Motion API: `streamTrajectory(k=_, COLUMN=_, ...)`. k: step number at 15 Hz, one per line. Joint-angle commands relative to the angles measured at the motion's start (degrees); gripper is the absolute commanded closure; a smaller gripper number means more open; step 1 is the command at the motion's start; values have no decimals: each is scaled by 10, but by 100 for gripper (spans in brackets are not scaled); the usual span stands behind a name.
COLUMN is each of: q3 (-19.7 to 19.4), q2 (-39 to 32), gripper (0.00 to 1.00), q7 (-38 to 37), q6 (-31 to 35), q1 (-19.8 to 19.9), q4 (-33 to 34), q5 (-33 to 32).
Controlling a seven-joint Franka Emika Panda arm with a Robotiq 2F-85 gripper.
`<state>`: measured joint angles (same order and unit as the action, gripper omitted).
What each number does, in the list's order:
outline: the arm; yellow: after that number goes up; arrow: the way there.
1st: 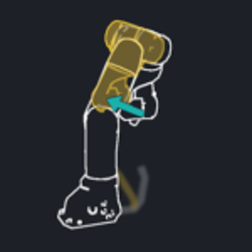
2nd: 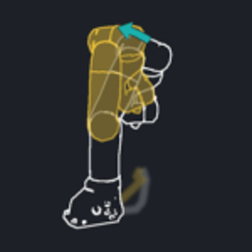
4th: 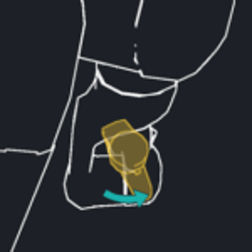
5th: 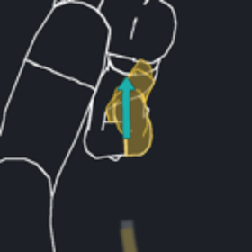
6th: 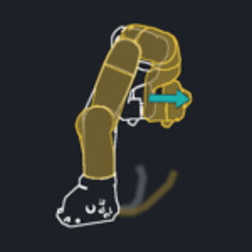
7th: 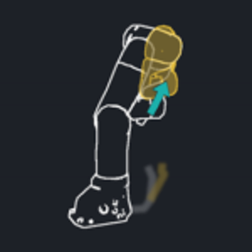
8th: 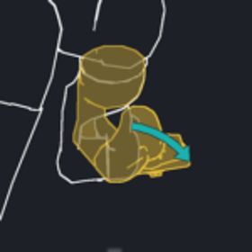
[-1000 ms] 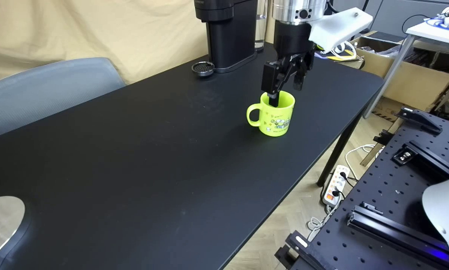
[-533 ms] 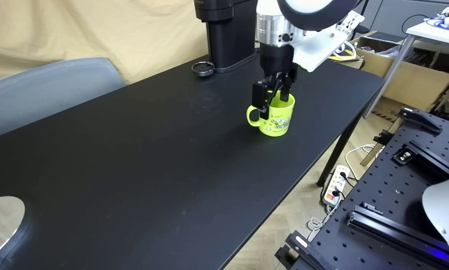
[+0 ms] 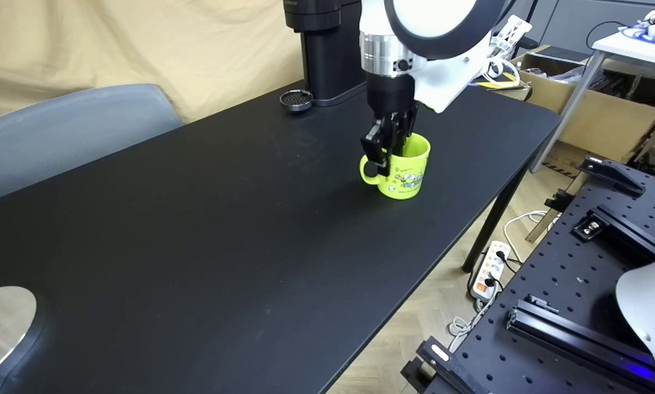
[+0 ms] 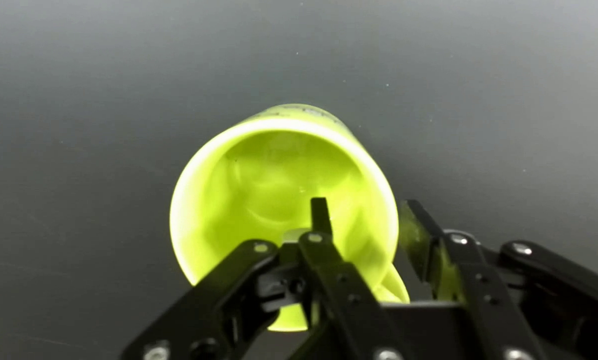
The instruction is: Move the mug to the left, then the right, then back to the left
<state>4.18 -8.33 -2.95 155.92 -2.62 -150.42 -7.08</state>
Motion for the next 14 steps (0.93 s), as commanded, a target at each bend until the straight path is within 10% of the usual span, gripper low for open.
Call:
streamTrajectory(k=1, q3=-16, q2=10, gripper=88, q7=0, q6=-1, q1=-6, q4=1, q5=-17)
streamTrajectory(k=4, q3=-19, q2=16, gripper=100, q7=5, q6=-12, q1=-4, q4=-1, q5=-16)
streamTrajectory(k=14, q3=-4, q2=-6, gripper=98, q7=16, q6=-44, q1=-17, q4=92, q5=0)
